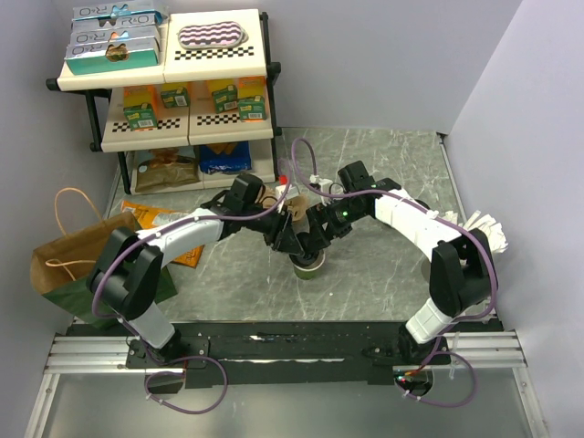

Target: Pack the takeout coffee

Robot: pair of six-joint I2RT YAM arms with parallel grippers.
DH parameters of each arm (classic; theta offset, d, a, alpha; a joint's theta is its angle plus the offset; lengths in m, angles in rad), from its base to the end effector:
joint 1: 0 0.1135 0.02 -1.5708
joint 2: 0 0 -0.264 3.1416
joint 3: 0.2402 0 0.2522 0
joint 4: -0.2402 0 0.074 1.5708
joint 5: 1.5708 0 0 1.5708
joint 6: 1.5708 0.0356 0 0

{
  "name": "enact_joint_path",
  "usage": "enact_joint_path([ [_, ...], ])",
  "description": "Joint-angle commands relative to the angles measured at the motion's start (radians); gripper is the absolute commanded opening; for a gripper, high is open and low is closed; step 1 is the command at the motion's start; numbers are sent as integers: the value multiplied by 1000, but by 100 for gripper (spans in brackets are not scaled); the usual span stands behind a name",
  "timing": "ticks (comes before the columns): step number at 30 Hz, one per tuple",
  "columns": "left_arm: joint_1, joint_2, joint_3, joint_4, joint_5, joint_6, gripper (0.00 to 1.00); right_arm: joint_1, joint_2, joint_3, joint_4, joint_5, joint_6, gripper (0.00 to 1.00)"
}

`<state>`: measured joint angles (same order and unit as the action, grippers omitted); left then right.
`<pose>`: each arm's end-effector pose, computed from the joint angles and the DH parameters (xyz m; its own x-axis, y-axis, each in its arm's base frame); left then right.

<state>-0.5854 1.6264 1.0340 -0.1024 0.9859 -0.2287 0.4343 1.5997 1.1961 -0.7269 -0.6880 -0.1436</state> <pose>0.2698 -0.2144 0.2301 -0.7099 0.3204 -0.6272 0.6961 0.1837 -0.6941 0.2805 0.1550 0.2445 -0.7306 -0.4607 -0.5040 -0.6821 0.5264 0.5075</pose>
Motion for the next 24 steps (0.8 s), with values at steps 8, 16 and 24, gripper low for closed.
enact_joint_path([
  [8,-10,-43,69,-94,-226,103,54,7,-37,22,-8,-16,-5,89],
  [16,-17,-51,58,-82,-247,104,55,7,-26,28,-6,-24,-2,89],
  [24,-28,-76,74,-57,-142,97,58,6,-40,14,-3,-28,-7,89],
])
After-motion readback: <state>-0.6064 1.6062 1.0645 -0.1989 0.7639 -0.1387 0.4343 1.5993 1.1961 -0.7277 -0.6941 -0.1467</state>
